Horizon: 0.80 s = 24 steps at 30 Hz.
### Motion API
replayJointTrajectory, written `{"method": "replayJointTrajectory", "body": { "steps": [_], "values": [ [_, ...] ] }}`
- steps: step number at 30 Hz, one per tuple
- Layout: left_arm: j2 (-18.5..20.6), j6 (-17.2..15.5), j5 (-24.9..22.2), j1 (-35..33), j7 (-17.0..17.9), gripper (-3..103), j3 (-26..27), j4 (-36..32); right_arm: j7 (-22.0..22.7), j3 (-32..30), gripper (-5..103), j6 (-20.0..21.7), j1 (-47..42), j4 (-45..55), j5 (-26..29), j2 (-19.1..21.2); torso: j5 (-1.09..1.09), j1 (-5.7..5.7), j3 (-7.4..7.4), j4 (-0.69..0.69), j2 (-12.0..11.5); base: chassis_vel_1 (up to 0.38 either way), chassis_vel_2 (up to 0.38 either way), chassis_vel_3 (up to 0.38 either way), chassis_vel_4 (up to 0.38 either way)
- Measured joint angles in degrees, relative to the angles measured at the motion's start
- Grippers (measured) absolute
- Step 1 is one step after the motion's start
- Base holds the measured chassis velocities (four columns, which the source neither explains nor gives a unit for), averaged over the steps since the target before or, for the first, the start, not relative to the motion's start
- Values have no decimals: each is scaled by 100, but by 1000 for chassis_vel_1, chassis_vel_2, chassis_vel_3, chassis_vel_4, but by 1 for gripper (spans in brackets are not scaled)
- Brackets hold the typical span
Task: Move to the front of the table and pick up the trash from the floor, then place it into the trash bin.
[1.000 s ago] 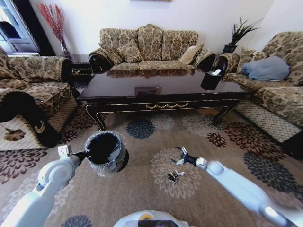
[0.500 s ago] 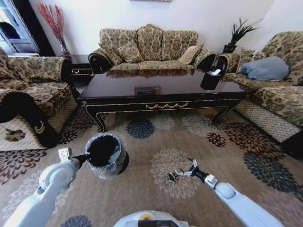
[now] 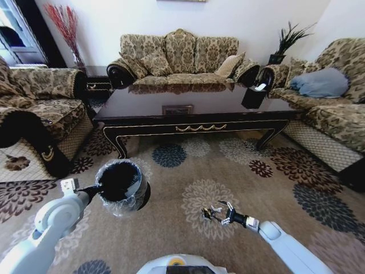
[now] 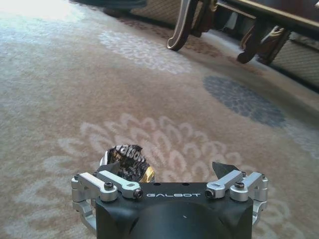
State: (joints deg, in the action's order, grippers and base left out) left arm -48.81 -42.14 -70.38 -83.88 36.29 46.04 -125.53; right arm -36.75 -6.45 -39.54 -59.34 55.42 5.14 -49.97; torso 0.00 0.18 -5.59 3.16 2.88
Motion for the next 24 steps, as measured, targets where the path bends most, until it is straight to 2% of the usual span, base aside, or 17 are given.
{"method": "replayJointTrajectory", "body": {
  "steps": [2, 4, 8, 9, 12, 16, 24],
  "values": [
    [9, 0, -9, -1, 15, 2, 13, 0, -168, 19, 100, -15, 63, -77, 8, -22, 0, 0, 0, 0, 0, 0, 0, 0, 0],
    [12, 0, -33, -4, 33, 2, 32, 0, -759, 62, 100, -92, 197, -247, 146, -58, -2, 0, 0, 0, 0, 0, 0, 0, 0],
    [-26, 0, -29, -24, 43, 2, 47, 5, -1047, 144, 100, -131, 330, -416, 199, -136, 0, 0, 0, 1, 0, 0, 0, 0, 0],
    [-48, 0, -23, -35, 44, 2, 48, 20, -1050, 182, 103, -133, 369, -471, 207, -173, 0, 0, 0, 1, 0, 0, 0, 0, 0],
    [-70, 0, -10, -51, 55, 2, 50, 30, -1024, 231, 100, -145, 424, -576, 185, -236, -1, 0, 0, 0, 0, 0, 0, 0, 0],
    [-73, 0, -10, -57, 55, 2, 63, 30, -675, 358, 99, -200, 503, -735, 66, -331, 0, 0, 0, 1, 0, 0, 0, 0, 0],
    [-105, 0, -13, -57, 55, 2, 59, 30, -597, 384, 98, -233, 583, -956, -57, -426, 0, 0, 0, 0, -1, 0, 0, 0, 0]
  ]
}}
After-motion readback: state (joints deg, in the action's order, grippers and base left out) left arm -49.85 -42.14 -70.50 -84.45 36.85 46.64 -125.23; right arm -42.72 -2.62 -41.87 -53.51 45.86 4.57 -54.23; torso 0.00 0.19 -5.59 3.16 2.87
